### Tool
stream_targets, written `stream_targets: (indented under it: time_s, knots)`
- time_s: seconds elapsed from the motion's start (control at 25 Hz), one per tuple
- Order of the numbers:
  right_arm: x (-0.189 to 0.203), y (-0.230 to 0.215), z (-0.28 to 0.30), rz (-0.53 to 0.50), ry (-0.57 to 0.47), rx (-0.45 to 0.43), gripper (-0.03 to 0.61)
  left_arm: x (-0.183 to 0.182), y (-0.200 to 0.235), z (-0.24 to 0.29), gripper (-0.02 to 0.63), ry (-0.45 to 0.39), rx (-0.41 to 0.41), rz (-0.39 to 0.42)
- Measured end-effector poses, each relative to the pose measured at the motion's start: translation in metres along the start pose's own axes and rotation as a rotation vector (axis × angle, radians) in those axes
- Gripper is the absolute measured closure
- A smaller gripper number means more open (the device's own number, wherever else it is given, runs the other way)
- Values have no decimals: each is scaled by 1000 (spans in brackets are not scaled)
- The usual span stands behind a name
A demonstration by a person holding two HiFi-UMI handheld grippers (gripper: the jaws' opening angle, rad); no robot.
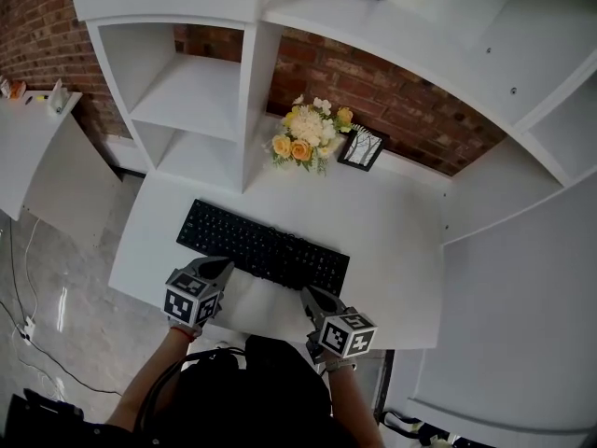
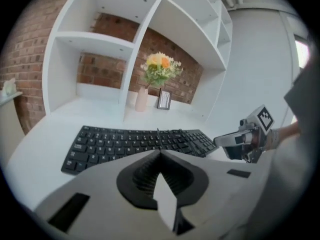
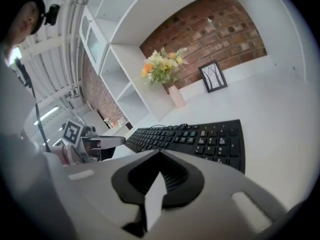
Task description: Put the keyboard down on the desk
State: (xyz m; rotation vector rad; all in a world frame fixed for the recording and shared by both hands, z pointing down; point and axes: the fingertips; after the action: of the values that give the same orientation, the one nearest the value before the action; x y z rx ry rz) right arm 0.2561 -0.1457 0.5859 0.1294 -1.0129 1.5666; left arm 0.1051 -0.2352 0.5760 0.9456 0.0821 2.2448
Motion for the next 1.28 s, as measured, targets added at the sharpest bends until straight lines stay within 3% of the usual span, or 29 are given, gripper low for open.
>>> stream_targets:
  time_s: [0.2, 0.44, 0.92, 1.28]
  knots:
    - [-25, 12, -23, -105, -138, 62, 577, -27, 9, -32, 621, -201, -63, 16]
    - [-48, 24, -49, -192, -264, 131, 577, -52, 16, -71, 621, -323, -121, 46]
    - [-81, 67, -90, -320, -412, 213, 577, -72, 12, -129, 621, -474, -121, 49]
    - [-79, 92, -101, -339, -471, 241, 577, -69, 11, -162, 621, -548, -119, 64]
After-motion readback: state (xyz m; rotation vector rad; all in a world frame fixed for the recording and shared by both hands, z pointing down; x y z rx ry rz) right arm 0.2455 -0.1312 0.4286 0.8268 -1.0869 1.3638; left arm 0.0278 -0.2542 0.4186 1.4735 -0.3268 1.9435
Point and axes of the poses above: the fingertips, and each gripper's own axes: z forward along the fingers, y to its left, x out of its underside, and after that the axes turned 14 degrees about y, right-handed
